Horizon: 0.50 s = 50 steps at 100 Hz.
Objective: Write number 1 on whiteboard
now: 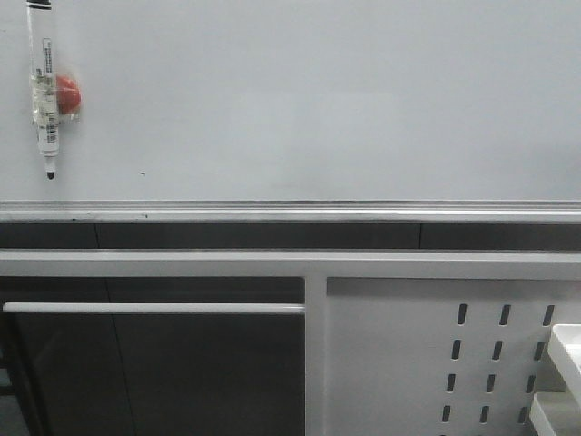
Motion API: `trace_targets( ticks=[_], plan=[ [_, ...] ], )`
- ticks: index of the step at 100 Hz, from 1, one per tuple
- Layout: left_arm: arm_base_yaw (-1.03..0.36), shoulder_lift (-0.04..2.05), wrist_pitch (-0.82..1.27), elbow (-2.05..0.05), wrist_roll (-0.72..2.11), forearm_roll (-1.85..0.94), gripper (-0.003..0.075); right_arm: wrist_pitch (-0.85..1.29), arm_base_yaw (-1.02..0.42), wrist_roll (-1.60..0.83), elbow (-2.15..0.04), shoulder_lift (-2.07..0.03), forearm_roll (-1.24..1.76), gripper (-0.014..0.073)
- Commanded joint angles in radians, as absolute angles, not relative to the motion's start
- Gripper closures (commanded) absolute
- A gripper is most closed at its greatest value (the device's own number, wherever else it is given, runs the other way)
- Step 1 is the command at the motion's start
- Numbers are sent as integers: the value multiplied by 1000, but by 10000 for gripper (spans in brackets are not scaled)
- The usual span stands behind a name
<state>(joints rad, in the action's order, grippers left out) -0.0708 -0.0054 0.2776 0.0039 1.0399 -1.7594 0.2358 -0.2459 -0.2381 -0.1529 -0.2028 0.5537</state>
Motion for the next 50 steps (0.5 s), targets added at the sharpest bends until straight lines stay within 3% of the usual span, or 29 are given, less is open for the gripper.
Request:
trace_targets(
  ticks=[1,18,35,50],
  plan=[
    [-67,-28,306,33,1041,-1753,740,80,-249,-250,-152,-220,499,663],
    [-67,-26,331,10,1041,-1655,740,-87,-249,-250,-201,-218,425,667],
    [-67,-26,353,-20,1041,-1568,740,204,-249,-250,-359,-207,356,671],
    [-67,16,367,-40,1041,-1512,740,294,-249,-253,-390,-207,354,671]
  ],
)
